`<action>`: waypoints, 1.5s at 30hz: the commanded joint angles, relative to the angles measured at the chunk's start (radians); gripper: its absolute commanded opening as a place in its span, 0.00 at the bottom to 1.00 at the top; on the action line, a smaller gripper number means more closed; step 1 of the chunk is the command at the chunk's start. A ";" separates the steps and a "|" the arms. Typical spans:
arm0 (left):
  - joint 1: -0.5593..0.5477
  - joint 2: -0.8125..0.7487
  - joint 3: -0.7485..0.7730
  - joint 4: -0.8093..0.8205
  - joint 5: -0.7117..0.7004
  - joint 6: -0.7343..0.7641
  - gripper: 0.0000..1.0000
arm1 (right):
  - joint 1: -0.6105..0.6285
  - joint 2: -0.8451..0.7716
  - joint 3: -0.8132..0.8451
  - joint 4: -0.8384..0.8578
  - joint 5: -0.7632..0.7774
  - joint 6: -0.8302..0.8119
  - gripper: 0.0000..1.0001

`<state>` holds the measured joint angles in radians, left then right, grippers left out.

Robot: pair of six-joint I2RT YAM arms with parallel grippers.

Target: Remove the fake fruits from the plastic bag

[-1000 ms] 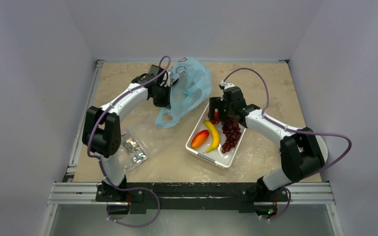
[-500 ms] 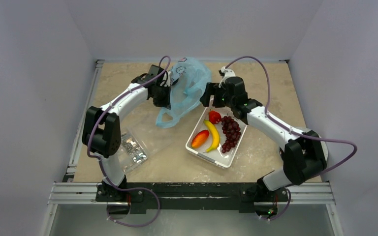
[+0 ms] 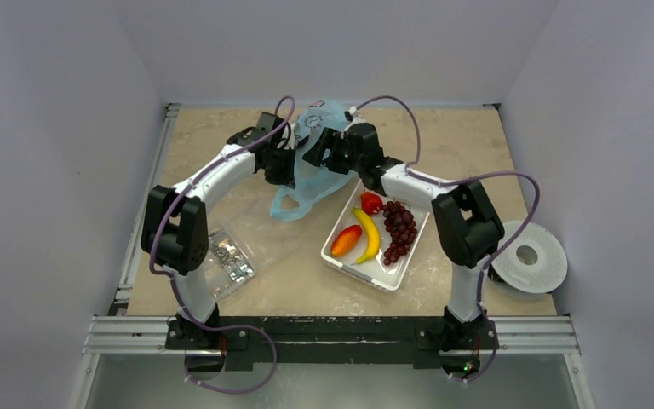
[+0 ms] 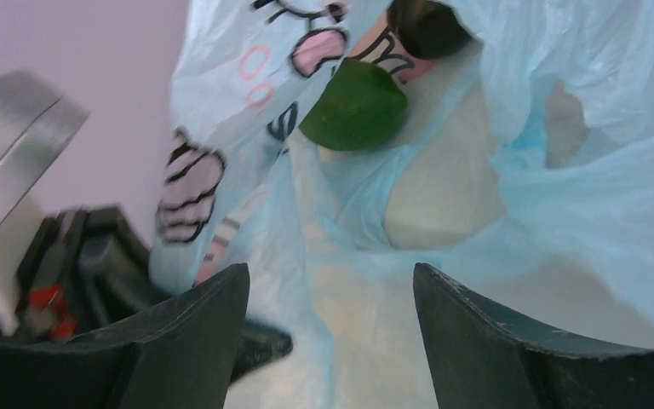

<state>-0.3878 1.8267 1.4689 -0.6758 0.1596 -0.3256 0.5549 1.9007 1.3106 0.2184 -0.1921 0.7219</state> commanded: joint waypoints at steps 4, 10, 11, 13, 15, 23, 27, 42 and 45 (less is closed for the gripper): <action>-0.005 -0.074 0.017 0.028 -0.008 0.013 0.00 | 0.007 0.130 0.138 0.061 0.149 0.269 0.66; -0.005 -0.089 0.014 0.030 -0.004 0.012 0.00 | 0.017 0.265 0.268 0.027 0.189 0.327 0.64; -0.005 -0.090 0.014 0.031 -0.004 0.012 0.00 | 0.020 0.283 0.290 0.027 0.189 0.330 0.63; -0.005 -0.090 0.014 0.032 0.000 0.013 0.00 | 0.028 0.312 0.330 0.021 0.204 0.333 0.63; -0.006 -0.089 0.014 0.033 0.004 0.013 0.00 | 0.036 0.336 0.364 0.013 0.232 0.334 0.63; -0.012 -0.089 0.013 0.030 -0.004 0.019 0.00 | 0.045 0.448 0.507 -0.029 0.339 0.341 0.63; -0.019 -0.090 0.010 0.026 -0.022 0.025 0.00 | 0.055 0.479 0.553 -0.003 0.383 0.334 0.64; -0.031 -0.105 0.008 0.015 -0.061 0.057 0.00 | 0.056 0.726 0.879 -0.057 0.383 0.258 0.76; -0.033 -0.110 0.007 0.018 -0.054 0.063 0.00 | 0.059 0.775 0.945 -0.072 0.390 0.234 0.79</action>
<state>-0.4129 1.7714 1.4689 -0.6674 0.1104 -0.2935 0.6109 2.6499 2.1464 0.1726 0.1669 1.0016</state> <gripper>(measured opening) 0.005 0.771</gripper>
